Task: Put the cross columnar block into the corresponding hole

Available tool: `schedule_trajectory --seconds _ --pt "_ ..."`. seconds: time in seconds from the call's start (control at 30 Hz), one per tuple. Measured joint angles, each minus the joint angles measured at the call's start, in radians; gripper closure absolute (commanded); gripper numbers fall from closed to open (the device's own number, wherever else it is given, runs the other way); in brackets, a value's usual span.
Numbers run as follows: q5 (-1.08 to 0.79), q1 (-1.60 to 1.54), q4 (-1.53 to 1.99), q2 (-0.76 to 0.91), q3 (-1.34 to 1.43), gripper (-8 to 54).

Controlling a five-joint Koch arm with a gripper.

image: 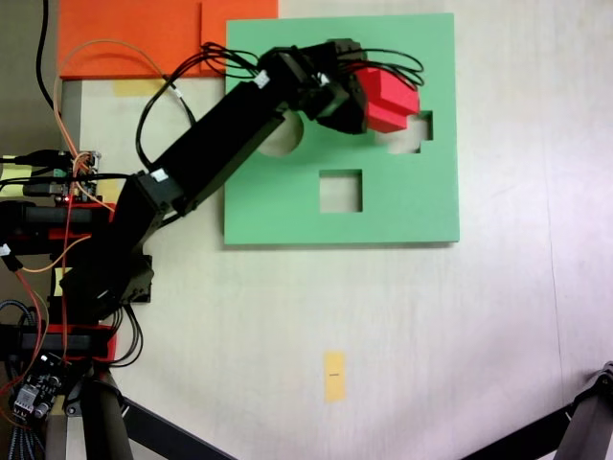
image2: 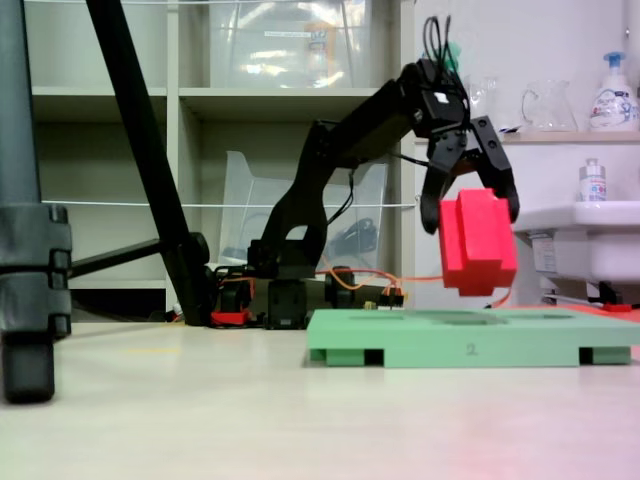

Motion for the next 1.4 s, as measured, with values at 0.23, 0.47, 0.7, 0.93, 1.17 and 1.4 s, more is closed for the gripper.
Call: schedule_trajectory --seconds 0.23,0.47,0.7,0.93,1.17,1.4 --pt "0.071 -0.025 0.161 0.002 0.000 23.5" --pt "0.072 -0.021 0.167 -0.032 0.000 23.4" --pt "0.067 -0.002 0.166 -0.092 -0.032 22.3" --pt "0.025 0.049 0.127 -0.132 -0.048 19.9" --pt "-0.114 0.100 0.100 -0.189 -0.124 19.4" --pt "-0.150 0.126 0.017 -0.213 -0.141 19.4"
